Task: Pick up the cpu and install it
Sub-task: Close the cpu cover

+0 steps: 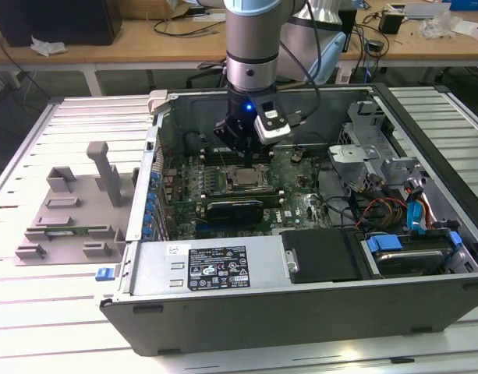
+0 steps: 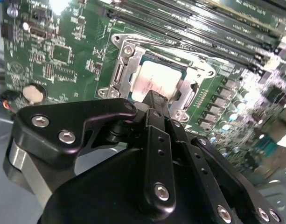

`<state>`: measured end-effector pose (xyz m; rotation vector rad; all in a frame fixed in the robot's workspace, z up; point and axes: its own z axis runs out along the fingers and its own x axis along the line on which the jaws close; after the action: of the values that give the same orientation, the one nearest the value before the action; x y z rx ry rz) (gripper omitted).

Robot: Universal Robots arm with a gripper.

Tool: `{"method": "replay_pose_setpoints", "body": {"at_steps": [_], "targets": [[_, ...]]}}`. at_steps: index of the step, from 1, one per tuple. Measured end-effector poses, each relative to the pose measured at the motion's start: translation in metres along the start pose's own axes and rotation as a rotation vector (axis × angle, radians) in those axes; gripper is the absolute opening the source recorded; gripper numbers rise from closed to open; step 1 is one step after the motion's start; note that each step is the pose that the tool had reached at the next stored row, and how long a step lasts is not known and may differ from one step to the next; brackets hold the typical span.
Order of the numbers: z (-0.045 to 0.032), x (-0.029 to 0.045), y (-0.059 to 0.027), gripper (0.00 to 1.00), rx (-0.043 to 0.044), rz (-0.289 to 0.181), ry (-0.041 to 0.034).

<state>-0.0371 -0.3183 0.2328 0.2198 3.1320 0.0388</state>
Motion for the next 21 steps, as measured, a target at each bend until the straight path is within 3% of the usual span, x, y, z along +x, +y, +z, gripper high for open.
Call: {"method": "replay_pose_setpoints", "body": {"at_steps": [5, 15, 21], "targets": [[0.0001, 0.0, 0.0, 0.11, 0.0002, -0.098, 0.0024], [0.0021, 0.0024, -0.0023, 0.11, 0.0, -0.105, -0.0007], [0.0083, 0.0128, -0.0074, 0.11, -0.0005, -0.116, -0.0063]]}}
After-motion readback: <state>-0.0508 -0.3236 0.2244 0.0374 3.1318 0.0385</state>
